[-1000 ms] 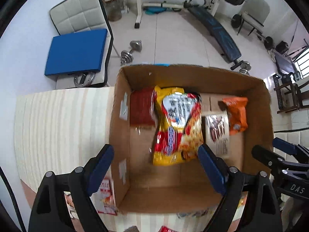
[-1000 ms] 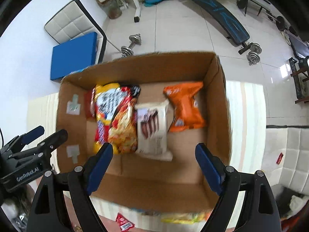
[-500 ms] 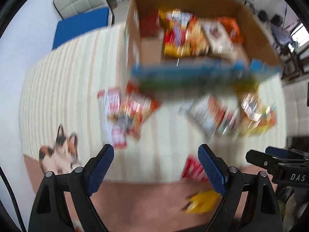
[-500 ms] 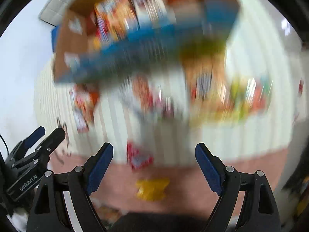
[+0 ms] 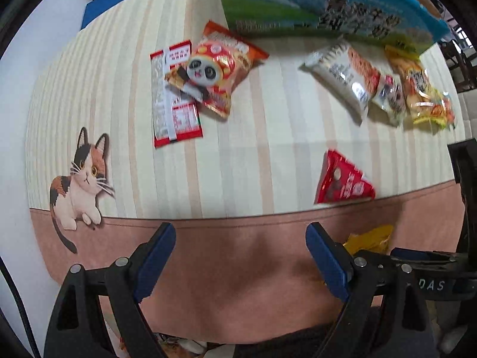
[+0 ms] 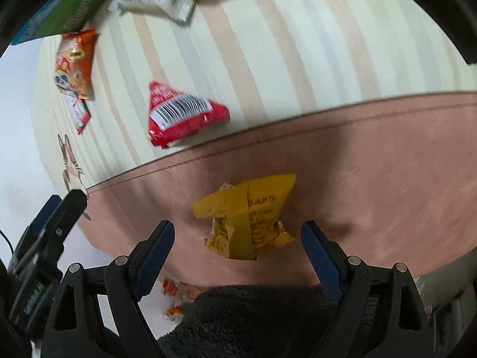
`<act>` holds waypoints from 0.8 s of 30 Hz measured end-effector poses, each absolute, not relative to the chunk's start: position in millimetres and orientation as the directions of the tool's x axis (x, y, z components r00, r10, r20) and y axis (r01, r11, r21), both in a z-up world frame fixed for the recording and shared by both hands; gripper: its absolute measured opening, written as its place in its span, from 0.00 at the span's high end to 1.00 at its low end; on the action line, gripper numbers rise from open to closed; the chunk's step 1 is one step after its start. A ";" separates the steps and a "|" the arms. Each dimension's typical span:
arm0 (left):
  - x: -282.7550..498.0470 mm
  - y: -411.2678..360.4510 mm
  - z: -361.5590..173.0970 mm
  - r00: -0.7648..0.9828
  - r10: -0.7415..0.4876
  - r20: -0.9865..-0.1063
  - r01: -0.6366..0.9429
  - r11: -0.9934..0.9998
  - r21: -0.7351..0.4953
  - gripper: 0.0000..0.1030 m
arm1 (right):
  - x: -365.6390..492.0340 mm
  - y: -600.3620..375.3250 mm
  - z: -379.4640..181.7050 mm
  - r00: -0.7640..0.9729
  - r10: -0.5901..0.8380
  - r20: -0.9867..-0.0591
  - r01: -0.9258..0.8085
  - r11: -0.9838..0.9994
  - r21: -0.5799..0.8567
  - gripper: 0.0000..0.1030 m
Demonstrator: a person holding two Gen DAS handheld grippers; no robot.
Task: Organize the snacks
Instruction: 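Move both tools back over the table toward the remaining packets, then grasp the red triangular packet with the left tool while the right tool grasps the yellow packet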
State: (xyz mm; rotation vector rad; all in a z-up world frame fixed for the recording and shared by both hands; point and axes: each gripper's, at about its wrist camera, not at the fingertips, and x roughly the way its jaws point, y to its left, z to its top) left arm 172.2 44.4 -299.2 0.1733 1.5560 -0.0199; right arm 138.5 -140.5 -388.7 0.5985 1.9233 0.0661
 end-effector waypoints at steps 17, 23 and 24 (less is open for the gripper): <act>176.4 33.4 -315.3 -0.027 -0.032 -0.999 0.078 0.996 -0.034 0.13 | 139.3 -177.5 -389.7 -0.268 0.409 -0.872 0.397 0.872 0.287 0.57; 194.9 -3.0 -320.3 -0.066 -0.138 -0.988 0.099 0.985 -0.144 0.13 | 150.0 -236.9 -385.7 -0.231 0.415 -0.880 0.460 0.844 0.277 0.57; 199.7 -9.5 -324.6 -0.084 -0.161 -0.983 0.094 0.981 -0.169 0.13 | 152.7 -242.3 -386.0 -0.231 0.415 -0.880 0.458 0.844 0.279 0.56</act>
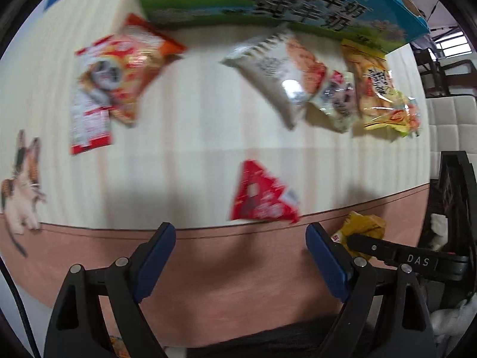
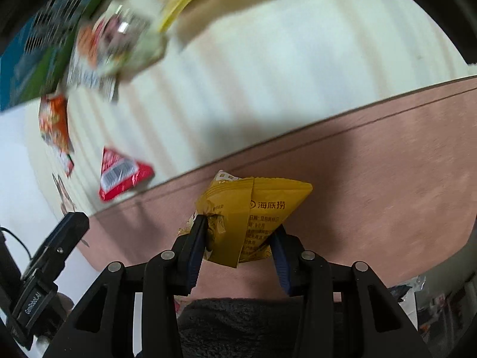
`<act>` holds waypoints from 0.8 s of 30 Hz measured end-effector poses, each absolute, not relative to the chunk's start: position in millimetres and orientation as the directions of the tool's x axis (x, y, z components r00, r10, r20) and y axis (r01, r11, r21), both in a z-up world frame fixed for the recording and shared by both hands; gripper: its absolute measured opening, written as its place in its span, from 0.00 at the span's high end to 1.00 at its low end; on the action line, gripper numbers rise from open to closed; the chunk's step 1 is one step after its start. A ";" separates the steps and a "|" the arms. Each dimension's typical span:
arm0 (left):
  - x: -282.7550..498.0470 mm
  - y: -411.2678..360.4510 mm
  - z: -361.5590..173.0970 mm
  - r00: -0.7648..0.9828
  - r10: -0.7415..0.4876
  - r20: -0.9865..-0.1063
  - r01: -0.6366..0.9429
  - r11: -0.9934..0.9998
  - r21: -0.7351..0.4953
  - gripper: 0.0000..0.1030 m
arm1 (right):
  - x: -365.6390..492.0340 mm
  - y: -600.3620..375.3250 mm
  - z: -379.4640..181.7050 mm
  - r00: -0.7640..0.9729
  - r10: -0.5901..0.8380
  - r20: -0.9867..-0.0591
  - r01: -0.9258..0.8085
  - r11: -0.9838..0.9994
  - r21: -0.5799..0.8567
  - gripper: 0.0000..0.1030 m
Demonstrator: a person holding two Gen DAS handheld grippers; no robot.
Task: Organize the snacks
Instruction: 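Grasp the red triangular packet with the left tool while the right tool grasps the yellow packet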
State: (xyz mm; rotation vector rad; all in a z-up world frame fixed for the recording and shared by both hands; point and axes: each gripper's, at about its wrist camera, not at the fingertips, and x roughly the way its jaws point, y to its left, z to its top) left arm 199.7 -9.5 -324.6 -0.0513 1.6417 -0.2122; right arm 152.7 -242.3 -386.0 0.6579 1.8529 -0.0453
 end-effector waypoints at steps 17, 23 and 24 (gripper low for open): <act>217.0 -29.0 -389.6 -0.229 -0.156 -0.961 0.055 0.983 -0.173 0.27 | 157.7 -268.7 -403.1 -0.232 0.464 -0.855 0.552 0.787 0.277 0.50; 216.4 -29.6 -386.0 -0.205 -0.120 -0.971 0.062 0.989 -0.136 0.55 | 160.0 -253.7 -400.3 -0.237 0.416 -0.878 0.513 0.821 0.250 0.53; 215.0 -30.0 -384.1 -0.200 -0.117 -0.973 0.064 0.989 -0.132 0.56 | 160.9 -248.3 -399.4 -0.235 0.404 -0.884 0.502 0.830 0.246 0.54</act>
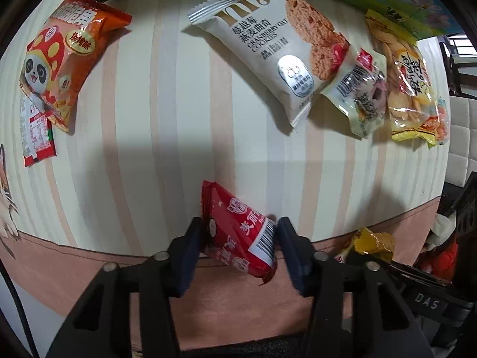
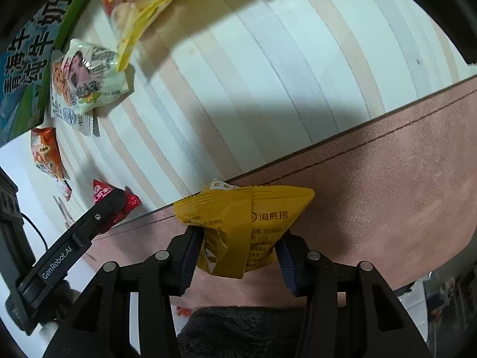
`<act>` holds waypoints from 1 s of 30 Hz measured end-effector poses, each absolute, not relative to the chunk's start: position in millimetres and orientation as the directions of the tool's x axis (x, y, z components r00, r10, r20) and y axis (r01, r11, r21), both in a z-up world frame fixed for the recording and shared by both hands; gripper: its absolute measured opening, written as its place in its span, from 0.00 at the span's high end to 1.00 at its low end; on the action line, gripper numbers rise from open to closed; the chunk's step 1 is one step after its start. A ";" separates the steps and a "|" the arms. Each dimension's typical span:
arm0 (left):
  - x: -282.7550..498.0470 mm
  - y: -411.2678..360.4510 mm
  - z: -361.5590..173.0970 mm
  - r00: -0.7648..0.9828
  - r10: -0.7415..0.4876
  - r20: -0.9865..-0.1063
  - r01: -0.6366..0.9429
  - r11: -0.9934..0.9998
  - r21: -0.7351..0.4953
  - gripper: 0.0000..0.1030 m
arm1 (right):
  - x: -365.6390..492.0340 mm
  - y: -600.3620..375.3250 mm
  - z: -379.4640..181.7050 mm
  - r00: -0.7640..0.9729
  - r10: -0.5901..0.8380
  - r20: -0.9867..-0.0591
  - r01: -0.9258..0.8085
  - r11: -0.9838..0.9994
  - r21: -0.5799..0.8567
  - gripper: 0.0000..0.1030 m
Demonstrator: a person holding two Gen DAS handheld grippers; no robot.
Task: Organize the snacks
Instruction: 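Grasp the red triangular packet with the left tool while the right tool grasps the yellow packet, then drop both packets into the box and open both tools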
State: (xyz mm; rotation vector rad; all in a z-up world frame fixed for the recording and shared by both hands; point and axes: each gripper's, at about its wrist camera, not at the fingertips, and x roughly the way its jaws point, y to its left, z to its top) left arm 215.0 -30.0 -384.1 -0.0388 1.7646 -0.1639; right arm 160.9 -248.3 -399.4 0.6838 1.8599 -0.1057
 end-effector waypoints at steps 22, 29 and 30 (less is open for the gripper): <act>230.0 -21.0 -234.4 0.039 -0.232 -0.972 0.107 0.968 -0.227 0.57 | 229.8 -230.6 -274.6 -0.051 0.392 -0.919 0.261 0.893 0.366 0.59; 295.2 -28.4 -166.4 0.156 -0.231 -0.960 0.138 0.968 -0.211 0.57 | 303.6 -221.6 -197.4 0.047 0.376 -0.925 0.144 0.914 0.379 0.59; 305.9 -31.0 -164.3 0.164 -0.223 -0.961 0.141 0.969 -0.201 0.57 | 314.2 -223.0 -189.2 0.053 0.366 -0.929 0.127 0.920 0.370 0.59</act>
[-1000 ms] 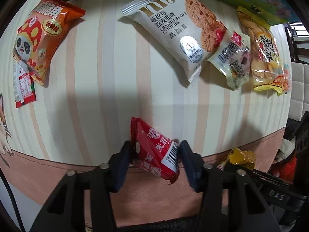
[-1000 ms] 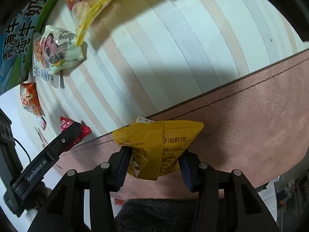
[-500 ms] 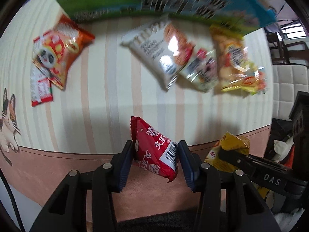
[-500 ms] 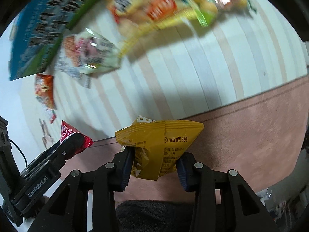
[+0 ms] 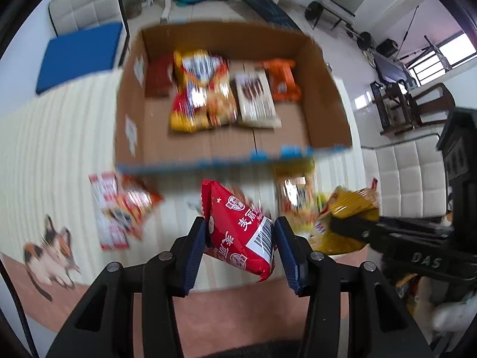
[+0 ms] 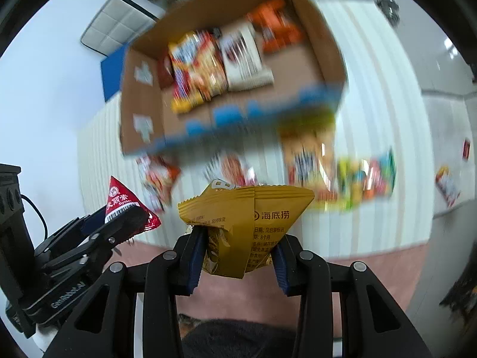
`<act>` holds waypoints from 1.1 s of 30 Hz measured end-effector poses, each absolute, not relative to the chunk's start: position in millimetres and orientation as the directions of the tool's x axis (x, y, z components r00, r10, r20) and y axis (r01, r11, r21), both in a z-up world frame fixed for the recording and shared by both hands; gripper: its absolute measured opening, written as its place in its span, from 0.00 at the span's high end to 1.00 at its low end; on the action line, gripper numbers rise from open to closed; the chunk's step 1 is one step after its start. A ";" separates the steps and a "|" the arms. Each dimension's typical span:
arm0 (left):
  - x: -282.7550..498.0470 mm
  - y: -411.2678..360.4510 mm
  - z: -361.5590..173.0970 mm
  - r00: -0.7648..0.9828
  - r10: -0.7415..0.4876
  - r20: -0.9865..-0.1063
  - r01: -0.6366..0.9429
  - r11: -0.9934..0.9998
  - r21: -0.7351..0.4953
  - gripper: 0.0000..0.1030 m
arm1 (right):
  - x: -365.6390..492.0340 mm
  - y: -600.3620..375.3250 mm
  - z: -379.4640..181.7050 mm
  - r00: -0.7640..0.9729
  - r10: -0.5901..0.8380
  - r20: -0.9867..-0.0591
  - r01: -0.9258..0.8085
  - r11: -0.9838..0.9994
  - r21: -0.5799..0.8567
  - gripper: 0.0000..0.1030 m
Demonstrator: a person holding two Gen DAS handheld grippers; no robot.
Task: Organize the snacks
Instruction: 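Drop both packets into the box and open both tools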
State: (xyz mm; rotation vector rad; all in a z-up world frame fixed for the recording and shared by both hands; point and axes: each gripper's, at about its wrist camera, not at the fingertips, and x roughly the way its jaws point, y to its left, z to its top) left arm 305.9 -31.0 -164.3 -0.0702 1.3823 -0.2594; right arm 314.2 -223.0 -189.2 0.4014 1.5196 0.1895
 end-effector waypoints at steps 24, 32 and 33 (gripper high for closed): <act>458.9 -17.3 -279.6 -0.146 -0.134 -0.980 0.045 0.989 -0.142 0.54 | 467.3 -236.6 -286.8 -0.201 0.280 -0.939 0.236 0.944 0.231 0.57; 454.7 -6.9 -295.2 -0.188 -0.178 -0.966 -0.019 0.984 -0.178 0.50 | 467.0 -231.2 -288.1 -0.221 0.251 -0.943 0.199 0.958 0.208 0.20; 453.6 -5.6 -292.2 -0.172 -0.164 -0.971 -0.013 0.986 -0.164 0.49 | 466.4 -230.3 -285.5 -0.214 0.242 -0.946 0.187 0.961 0.204 0.19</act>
